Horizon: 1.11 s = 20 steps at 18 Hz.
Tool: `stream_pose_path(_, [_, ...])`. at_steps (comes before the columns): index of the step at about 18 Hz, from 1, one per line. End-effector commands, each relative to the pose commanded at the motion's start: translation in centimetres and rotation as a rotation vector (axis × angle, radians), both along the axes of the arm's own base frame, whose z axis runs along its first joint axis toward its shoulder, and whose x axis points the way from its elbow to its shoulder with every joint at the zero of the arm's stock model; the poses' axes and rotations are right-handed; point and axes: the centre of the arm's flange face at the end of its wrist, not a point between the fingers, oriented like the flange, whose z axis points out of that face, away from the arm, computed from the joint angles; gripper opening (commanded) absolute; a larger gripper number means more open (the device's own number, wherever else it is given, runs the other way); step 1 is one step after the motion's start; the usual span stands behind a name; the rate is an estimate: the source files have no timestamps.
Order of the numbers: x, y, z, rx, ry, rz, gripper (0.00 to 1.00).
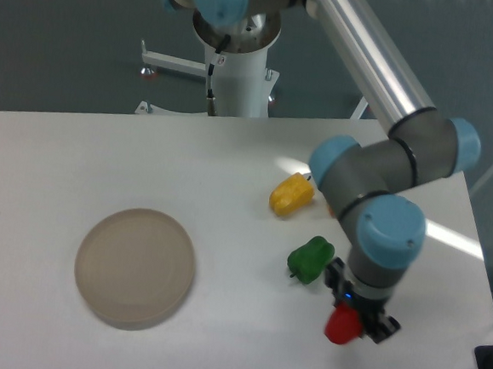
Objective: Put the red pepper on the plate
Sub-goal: 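Carry the held red pepper with the gripper over to the round plate, then lower the red pepper onto the plate and open the gripper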
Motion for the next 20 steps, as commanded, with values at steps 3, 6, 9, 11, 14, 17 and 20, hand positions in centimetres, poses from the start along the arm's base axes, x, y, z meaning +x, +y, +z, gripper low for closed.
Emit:
stream_pose_path(3, [5.3, 0.0, 0.3, -0.006, -0.049, 0.039, 0.49])
stream_pose_path(6, [11.6, 0.5, 0.6, -0.028, -0.061, 0.056, 0.49])
stream_pose_path(9, [19.6, 0.2, 0.2, -0.072, -0.074, 0.122, 0.49])
stream_pose_path(11, [23.7, 0.9, -0.9, -0.091, -0.086, 0.166, 0.49])
stream_pose_path(14, [26.8, 0.8, -2.6, -0.128, -0.095, 0.19, 0.48])
stream_pose_path(17, [28.8, 1.1, -4.6, -0.164, -0.1, 0.234, 0.48])
stream_pose_path(20, [29.3, 1.4, -5.9, -0.177, -0.126, 0.252, 0.49])
